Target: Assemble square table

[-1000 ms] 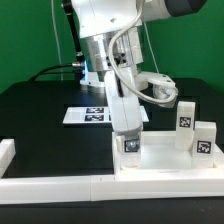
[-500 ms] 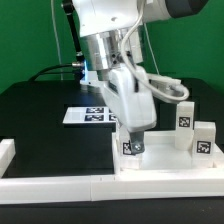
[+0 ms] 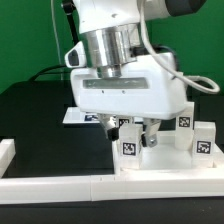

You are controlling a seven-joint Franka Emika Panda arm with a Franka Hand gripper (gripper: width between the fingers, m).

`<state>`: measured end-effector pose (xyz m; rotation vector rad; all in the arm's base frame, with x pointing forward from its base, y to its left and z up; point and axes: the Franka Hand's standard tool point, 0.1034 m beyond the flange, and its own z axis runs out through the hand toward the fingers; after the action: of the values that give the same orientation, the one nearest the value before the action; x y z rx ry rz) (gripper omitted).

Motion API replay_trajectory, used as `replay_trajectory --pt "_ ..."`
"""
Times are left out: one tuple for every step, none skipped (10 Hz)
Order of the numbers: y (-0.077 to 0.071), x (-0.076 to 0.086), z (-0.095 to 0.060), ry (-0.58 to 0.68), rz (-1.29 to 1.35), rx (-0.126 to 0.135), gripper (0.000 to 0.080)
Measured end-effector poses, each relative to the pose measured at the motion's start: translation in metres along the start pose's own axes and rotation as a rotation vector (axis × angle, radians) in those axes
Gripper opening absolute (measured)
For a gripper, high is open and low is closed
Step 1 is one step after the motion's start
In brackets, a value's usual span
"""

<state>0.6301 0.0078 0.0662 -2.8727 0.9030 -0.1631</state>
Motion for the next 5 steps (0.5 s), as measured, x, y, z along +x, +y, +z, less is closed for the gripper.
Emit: replay_trajectory --pt "-0.001 -0.0115 0.0121 -0.007 -0.2 -0.02 0.0649" --pt "-0.0028 -0.0088 0.0095 -0.002 -0.236 -0.024 0.0649" --pt "-0.0018 -0.0079 0.0095 0.0 -0.198 -0.023 0.0649" --pt "-0.0014 -0.0082 0.0101 0.0 -0.198 -0.024 0.0559" --pt "-0.0011 -0.008 0.01 0.0 -0.194 -0.024 0.0377"
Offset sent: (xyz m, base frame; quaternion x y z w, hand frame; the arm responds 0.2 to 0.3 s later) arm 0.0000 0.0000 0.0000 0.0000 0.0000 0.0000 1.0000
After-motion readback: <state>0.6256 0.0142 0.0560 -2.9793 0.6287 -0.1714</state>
